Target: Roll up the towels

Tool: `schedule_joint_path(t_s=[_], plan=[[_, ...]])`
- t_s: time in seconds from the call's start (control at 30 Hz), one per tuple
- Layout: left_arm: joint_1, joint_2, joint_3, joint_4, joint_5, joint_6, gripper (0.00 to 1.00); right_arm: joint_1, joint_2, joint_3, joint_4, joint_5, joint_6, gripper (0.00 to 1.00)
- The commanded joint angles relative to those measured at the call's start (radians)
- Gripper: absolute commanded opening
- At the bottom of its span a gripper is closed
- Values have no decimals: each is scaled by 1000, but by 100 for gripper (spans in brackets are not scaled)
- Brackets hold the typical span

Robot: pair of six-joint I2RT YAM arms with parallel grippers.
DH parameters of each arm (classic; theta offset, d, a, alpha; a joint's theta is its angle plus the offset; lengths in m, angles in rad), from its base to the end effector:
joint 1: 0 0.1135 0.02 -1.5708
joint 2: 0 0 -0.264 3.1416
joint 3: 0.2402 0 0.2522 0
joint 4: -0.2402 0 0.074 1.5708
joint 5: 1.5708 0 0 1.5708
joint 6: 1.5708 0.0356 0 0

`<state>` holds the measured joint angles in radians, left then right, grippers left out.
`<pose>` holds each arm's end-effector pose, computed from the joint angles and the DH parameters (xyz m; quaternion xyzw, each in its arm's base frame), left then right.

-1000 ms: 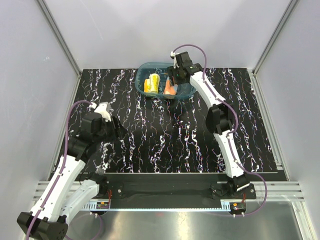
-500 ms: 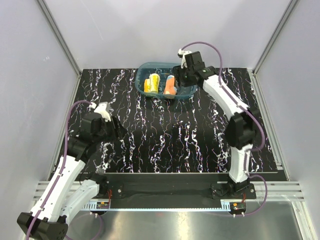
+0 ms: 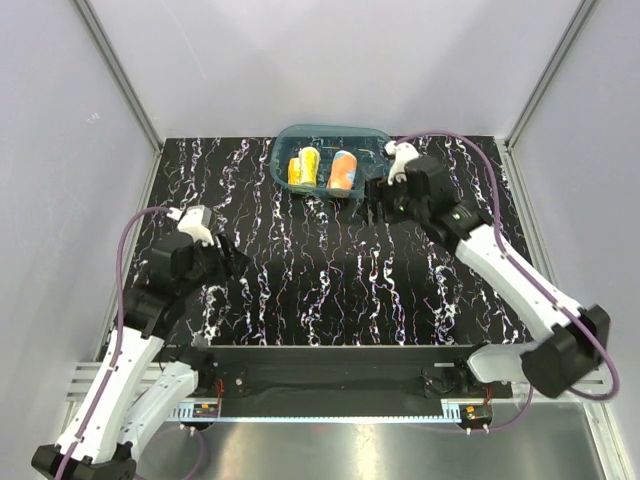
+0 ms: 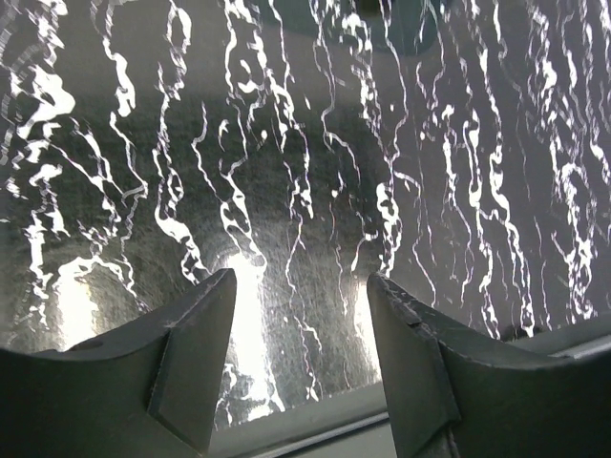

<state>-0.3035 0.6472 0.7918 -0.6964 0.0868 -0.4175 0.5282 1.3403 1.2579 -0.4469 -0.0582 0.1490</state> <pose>0.1292 -0.0437 0.3100 -0.0286 0.8720 -0.2073 0.4426 0.2609 0.1546 0.3548 -0.1776 0.8488 0.1890 0.4607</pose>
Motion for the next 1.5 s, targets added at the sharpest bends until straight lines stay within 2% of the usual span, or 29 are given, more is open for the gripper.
schedule_joint_path(t_s=[0.0,0.13,0.23,0.4,0.43,0.47,0.6,0.63,0.7,0.83,0.93,1.1,1.23,1.27,1.3,1.33,1.37,1.47], plan=[[10,-41,-3,67,-58,6,63,10,-145,-78,71,-26,38,80],[10,-86,-43,126,-84,14,64,12,-240,-135,39,-31,50,83],[9,-135,-112,216,-162,37,64,13,-303,-172,14,-14,66,83],[9,-225,-273,469,-324,115,65,12,-394,-204,-6,9,116,85],[10,-236,-302,516,-344,140,77,12,-401,-210,-3,8,127,85],[10,-251,-374,608,-369,169,80,12,-412,-215,-7,8,132,85],[10,-225,-489,791,-533,243,85,12,-454,-238,-27,3,147,86],[10,-207,-500,817,-556,250,87,12,-463,-244,-29,-5,146,93],[12,-140,-529,906,-581,302,89,13,-493,-267,-24,-14,150,96],[27,68,-540,1046,-596,353,89,12,-530,-291,-26,3,156,98],[70,181,-557,1158,-590,336,89,12,-532,-292,-41,34,159,98],[112,394,-612,1509,-570,390,89,12,-507,-290,-58,88,195,100],[119,527,-600,1656,-477,494,88,12,-460,-269,-93,90,207,100],[121,552,-617,1736,-432,541,88,12,-454,-270,-92,86,208,100],[122,580,-638,1793,-414,551,88,12,-451,-272,-92,80,207,100],[125,618,-660,1875,-426,557,94,12,-451,-273,-90,78,205,100],[154,612,-690,1912,-421,505,95,12,-451,-278,-84,78,207,100],[190,669,-692,1968,-334,505,93,12,-464,-307,-49,84,208,99]])
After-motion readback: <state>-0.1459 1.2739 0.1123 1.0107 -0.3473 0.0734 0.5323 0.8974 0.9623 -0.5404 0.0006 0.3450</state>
